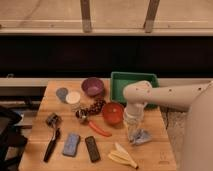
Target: Place fork in purple bowl
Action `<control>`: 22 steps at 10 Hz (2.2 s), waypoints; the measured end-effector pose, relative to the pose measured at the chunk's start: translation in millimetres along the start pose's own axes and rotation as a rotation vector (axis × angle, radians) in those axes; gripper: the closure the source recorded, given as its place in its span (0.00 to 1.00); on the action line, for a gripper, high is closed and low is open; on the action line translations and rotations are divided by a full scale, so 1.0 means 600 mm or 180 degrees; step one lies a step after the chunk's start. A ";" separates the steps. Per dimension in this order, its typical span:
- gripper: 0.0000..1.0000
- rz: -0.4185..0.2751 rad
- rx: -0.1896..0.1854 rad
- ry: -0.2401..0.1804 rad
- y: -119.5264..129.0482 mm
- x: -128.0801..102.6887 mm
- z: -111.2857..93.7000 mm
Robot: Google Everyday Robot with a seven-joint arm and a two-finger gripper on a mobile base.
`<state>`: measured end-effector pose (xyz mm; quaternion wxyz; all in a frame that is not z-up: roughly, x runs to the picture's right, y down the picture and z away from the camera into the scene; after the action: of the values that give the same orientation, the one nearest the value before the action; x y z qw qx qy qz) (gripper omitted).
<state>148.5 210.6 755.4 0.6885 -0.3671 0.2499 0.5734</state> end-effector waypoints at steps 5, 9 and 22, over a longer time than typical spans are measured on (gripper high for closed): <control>1.00 0.0314 -0.0368 -0.0803 -0.075 -0.103 -0.126; 1.00 0.0376 -0.0596 -0.1256 -0.108 -0.214 -0.260; 1.00 0.0308 -0.1099 -0.1992 -0.064 -0.390 -0.367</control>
<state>151.9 -108.7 809.6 0.6315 -0.2724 -0.0565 0.7238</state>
